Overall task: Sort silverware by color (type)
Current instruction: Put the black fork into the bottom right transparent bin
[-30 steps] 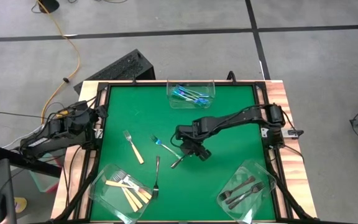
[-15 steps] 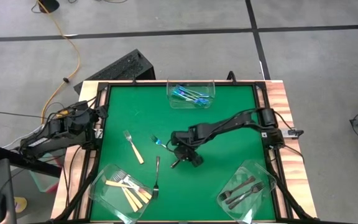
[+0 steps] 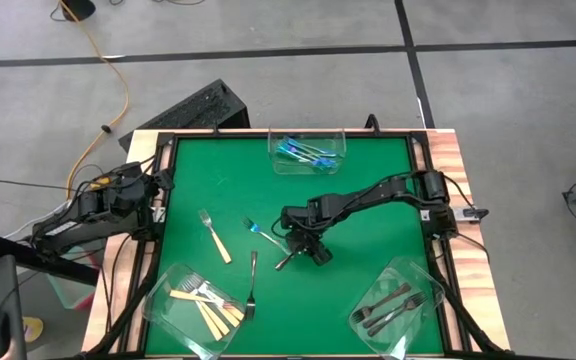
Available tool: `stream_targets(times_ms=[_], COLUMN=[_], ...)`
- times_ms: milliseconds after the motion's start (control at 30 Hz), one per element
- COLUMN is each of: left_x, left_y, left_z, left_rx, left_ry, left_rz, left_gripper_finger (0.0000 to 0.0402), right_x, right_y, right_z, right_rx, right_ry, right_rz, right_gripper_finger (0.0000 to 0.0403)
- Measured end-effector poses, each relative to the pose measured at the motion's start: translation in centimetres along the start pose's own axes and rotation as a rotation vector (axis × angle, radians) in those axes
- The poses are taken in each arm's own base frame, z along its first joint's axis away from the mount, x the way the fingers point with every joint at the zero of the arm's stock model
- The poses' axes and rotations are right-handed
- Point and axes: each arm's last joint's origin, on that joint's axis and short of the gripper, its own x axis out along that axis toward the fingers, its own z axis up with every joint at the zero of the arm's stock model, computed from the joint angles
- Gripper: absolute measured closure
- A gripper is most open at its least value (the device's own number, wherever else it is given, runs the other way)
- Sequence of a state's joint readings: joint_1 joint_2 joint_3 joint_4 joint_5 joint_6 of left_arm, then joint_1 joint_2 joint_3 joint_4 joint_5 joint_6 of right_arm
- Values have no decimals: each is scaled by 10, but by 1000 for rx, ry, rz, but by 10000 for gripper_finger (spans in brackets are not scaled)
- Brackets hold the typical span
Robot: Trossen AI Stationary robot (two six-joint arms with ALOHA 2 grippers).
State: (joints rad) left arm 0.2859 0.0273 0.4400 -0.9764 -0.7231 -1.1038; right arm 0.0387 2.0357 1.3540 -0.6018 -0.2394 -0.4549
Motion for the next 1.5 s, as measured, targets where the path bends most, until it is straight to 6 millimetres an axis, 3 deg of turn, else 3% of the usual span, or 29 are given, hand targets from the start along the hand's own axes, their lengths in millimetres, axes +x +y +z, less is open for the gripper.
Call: stream_targets(times_ms=[400, 967, 1500], left_x=[0, 0, 0], left_y=[1, 0, 0], left_z=[1, 0, 0], left_rx=[-9, -10, -9], left_ry=[-33, -19, -5], left_rz=[17, 11, 5], left_gripper_finger=[226, 226, 226], right_x=[4, 5, -26], right_y=[-10, -16, -15], right_z=[-16, -17, 12], right_rx=[2, 152, 261], right_ry=[9, 3, 89], right_rz=[7, -44, -91], right_gripper_finger=[210, 391, 395])
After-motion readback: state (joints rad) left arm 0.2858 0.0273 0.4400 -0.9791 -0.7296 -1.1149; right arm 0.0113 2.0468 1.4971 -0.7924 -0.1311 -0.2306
